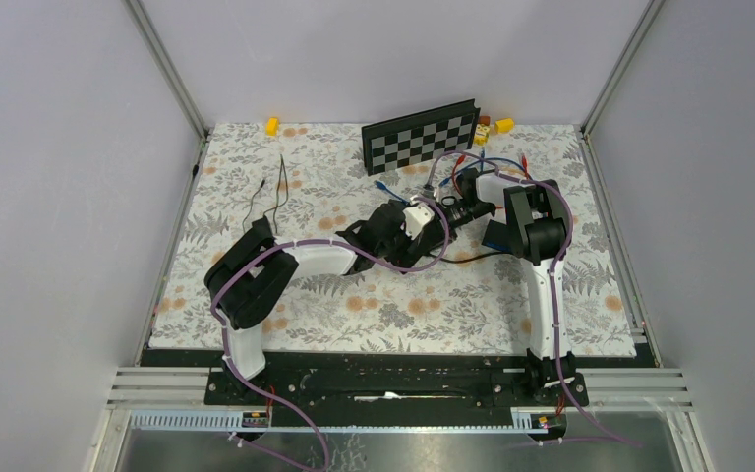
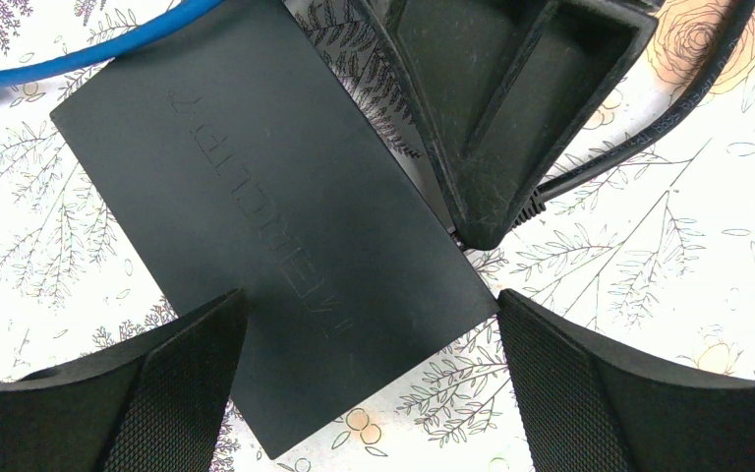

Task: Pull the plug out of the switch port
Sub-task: Pull the connector from the switch port.

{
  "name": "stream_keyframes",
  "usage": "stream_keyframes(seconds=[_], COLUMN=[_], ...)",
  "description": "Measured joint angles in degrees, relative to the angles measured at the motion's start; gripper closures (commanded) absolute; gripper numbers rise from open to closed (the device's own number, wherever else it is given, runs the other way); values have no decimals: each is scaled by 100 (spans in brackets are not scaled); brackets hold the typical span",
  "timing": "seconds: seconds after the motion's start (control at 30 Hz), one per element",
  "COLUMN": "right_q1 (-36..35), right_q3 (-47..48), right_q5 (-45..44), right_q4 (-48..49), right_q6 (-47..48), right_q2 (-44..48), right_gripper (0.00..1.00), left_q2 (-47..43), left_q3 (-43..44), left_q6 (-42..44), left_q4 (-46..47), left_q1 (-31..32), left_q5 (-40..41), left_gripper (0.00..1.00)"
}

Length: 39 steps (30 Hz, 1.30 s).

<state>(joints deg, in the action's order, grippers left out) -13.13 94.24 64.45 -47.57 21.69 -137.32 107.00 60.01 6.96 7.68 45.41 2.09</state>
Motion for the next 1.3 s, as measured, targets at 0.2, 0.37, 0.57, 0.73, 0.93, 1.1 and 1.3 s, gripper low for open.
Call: stream_keyframes(seconds=[0.2, 0.37, 0.57, 0.73, 0.93, 1.1, 1.3], right_q1=[2, 39, 13, 24, 87, 87, 92], right_q3=[-13, -144, -66, 17, -37, -37, -181], right_q5=[63, 175, 7, -221, -328, -339, -409], right_q4=[35, 227, 92, -212, -350, -350, -177], right_q6=[-26, -205, -87, 81, 101, 98, -31], right_q2=[-7, -7, 35, 79, 85, 85, 205], right_gripper=[97, 97, 97, 97, 97, 96, 91], left_q2=[0, 0, 0, 0, 11, 11, 11], left_q3=[0, 2, 4, 13, 31, 31, 31], left_q6=[-2, -2, -4, -4, -22, -55, -59], left_q4=[0, -2, -4, -17, -28, -28, -31], left_q1=[-2, -4, -7, -17, -201, -280, -280], left_q5=[0, -4, -9, -37, 28, 83, 85], left_gripper=[4, 4, 4, 4, 4, 4, 4])
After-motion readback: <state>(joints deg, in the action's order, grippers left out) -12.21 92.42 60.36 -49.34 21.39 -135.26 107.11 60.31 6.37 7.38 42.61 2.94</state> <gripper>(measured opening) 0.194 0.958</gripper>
